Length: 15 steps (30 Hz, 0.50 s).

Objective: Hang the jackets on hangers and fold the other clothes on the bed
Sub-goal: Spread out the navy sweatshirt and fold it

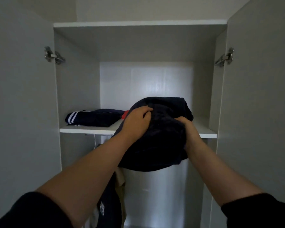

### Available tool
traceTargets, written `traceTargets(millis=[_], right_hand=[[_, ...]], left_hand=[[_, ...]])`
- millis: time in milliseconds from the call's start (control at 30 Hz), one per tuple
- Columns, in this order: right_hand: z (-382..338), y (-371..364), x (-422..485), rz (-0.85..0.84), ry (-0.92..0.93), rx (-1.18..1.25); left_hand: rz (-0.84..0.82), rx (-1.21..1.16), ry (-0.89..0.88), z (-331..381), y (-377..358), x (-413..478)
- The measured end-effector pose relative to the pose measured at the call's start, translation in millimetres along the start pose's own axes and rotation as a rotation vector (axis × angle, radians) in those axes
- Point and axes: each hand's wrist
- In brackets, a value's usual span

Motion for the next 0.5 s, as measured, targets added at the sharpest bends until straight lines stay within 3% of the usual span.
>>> traceTargets(millis=[167,367,500], right_hand=[[-1.7,-25.4,77.2,-0.039,0.136,0.07],[-6.7,-24.2,157.6,0.018,0.267,0.163],[-6.8,-5.0,206.1,0.081,0.289,0.203]], left_hand=[[0.02,0.129,-0.209,-42.3,-3.9,78.9],[-0.057,0.239,-0.195,-93.2,-25.8,169.4],[-0.146,0.13,-0.216,-120.9,-52.0,204.8]])
Point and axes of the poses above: each hand's wrist, its own x-axis towards the middle knuckle, its own y-axis out of the back of the hand, z = x × y, and after that the axes turned 6 degrees about y, right-handed
